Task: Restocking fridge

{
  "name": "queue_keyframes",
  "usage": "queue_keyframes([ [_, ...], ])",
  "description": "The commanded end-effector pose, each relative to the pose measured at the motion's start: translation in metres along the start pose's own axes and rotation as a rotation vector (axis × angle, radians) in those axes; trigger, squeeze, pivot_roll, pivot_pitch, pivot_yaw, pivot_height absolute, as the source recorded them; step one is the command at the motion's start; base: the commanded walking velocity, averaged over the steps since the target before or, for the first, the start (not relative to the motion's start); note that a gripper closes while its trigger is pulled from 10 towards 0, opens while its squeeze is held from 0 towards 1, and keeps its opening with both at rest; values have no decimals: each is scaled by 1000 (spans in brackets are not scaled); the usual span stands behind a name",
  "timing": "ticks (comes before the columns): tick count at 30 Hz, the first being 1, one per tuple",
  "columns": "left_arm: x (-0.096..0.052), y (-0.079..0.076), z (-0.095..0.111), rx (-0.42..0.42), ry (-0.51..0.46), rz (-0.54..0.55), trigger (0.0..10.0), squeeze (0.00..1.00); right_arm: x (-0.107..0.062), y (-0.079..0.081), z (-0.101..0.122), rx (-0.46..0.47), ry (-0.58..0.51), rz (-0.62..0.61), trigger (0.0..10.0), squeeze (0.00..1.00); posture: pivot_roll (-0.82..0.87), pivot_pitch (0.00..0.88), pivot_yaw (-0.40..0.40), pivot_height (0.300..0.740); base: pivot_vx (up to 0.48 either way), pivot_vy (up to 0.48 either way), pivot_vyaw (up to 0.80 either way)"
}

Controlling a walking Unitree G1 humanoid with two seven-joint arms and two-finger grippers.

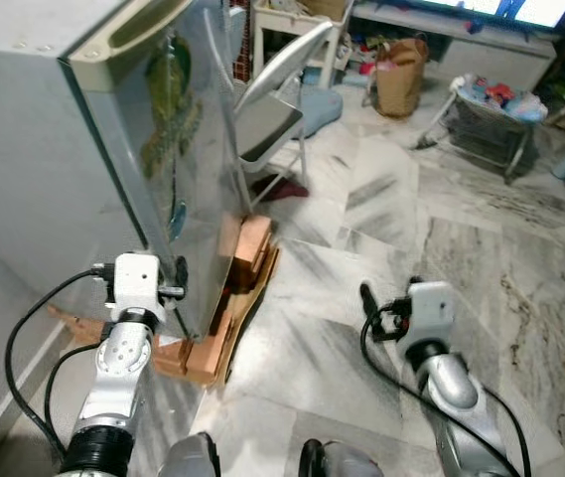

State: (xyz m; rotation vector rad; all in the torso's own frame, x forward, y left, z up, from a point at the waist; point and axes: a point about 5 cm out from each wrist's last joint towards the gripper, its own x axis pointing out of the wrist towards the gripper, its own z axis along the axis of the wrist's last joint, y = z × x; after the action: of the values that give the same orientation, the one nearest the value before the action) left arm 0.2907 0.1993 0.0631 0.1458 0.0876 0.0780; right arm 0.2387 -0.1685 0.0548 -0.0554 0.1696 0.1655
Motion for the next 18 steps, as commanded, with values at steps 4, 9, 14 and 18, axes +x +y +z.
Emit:
queue_keyframes([
  [4,7,5,-4,-19,17,20,10000,0,-3,-2,11,-24,-19,6,10000,0,-19,164,-96,740,0,0,523],
  [9,19,0,1,-36,5,10,10000,0,-3,-2,12,-16,-10,-2,10000,0,-16,167,-102,740,0,0,0],
  [14,30,-8,7,-26,8,-27,10000,0,-3,-3,11,-14,3,-17,10000,0,-11,166,-107,740,0,0,0],
  [18,38,-18,16,-35,-10,-80,10000,0,-4,-7,7,-43,31,-40,10000,0,-19,161,-98,740,0,0,0],
])
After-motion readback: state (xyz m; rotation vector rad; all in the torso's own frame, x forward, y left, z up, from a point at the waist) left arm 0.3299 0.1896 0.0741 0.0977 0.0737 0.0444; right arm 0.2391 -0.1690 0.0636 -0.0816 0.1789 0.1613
